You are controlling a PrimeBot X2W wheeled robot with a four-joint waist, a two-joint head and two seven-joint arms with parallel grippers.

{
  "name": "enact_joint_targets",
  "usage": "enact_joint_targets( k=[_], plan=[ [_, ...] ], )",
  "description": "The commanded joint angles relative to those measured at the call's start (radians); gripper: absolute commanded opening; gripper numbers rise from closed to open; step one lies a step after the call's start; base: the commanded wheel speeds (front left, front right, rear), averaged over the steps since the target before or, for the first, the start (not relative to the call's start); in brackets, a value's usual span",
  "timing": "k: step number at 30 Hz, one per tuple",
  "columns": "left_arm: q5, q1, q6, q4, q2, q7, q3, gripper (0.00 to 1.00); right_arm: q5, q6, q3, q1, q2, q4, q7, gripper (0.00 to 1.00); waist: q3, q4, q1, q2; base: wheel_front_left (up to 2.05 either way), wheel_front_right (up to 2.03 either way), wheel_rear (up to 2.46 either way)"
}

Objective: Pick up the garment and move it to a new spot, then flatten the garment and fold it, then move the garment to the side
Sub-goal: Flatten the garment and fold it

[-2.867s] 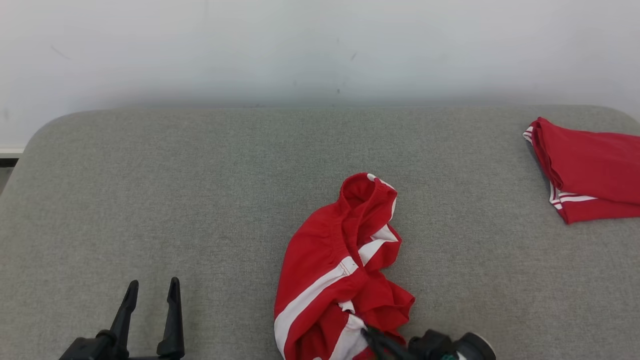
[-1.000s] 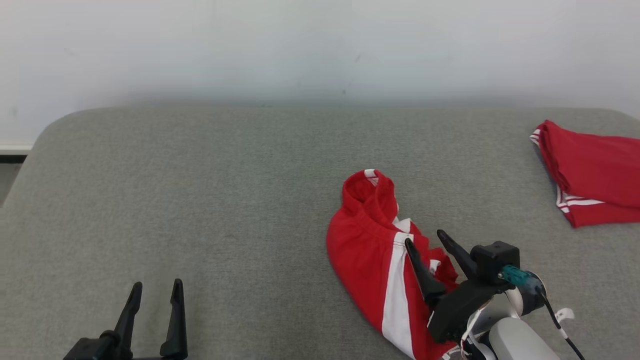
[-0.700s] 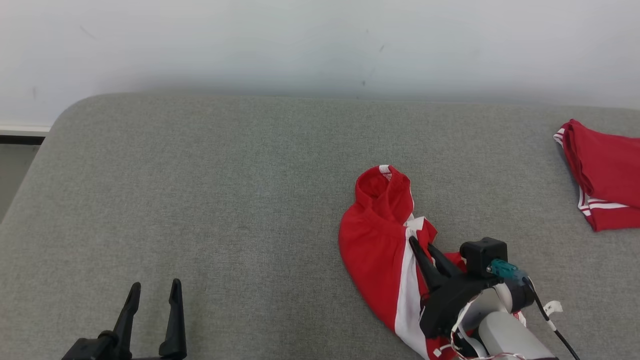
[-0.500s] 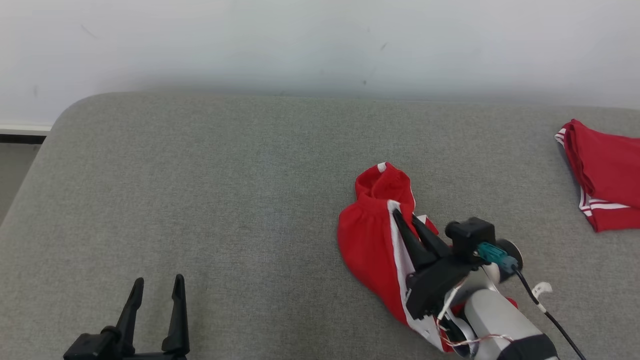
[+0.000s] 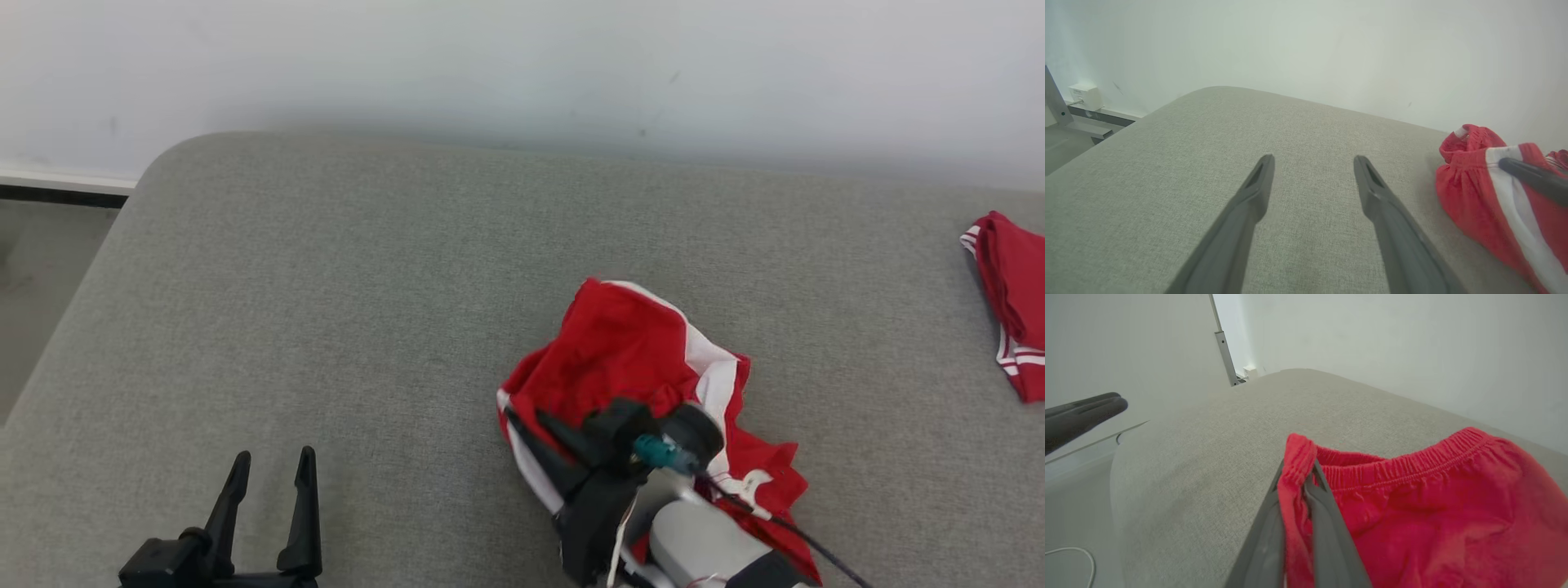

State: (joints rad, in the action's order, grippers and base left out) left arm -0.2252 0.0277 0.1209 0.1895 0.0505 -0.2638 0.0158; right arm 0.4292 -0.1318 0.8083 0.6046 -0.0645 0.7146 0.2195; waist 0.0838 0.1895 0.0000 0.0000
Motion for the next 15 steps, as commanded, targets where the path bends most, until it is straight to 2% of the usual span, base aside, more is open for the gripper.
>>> enact_joint_targets(
  k=[1,2,3,6,9,15],
  plan=[
    [-0.003,0.003,-0.002,0.002,0.000,0.000,-0.001,1.00,0.018,0.003,0.035,-0.009,0.007,0.017,0.003,0.09,0.003,0.011,0.0000,0.0000,0.00,0.00,0.00],
    [-0.004,0.002,-0.003,0.002,0.000,0.000,-0.002,1.00,0.030,0.003,0.055,-0.010,0.008,0.030,0.007,0.51,0.003,0.013,0.0000,0.0000,0.00,0.00,0.00],
    [-0.005,0.002,-0.005,0.002,0.000,0.000,-0.001,1.00,0.042,0.003,0.072,-0.009,0.009,0.040,0.013,1.00,0.003,0.013,0.0000,0.0000,0.00,0.00,0.00],
    [-0.003,-0.005,-0.007,0.000,0.000,0.000,0.007,1.00,0.072,0.003,0.091,0.004,0.012,0.058,0.031,1.00,-0.001,0.000,0.0000,0.0000,0.00,0.00,0.00],
    [0.008,-0.012,-0.007,-0.001,0.000,0.000,0.013,1.00,0.081,0.003,0.066,0.018,0.013,0.063,0.042,1.00,-0.010,-0.023,0.0000,0.0000,0.00,0.00,0.00],
    [0.024,-0.014,-0.003,-0.004,0.000,0.000,0.030,1.00,0.047,0.003,-0.052,-0.014,-0.062,0.004,0.046,1.00,-0.033,-0.073,0.0000,0.0000,0.00,0.00,0.00]
  ],
)
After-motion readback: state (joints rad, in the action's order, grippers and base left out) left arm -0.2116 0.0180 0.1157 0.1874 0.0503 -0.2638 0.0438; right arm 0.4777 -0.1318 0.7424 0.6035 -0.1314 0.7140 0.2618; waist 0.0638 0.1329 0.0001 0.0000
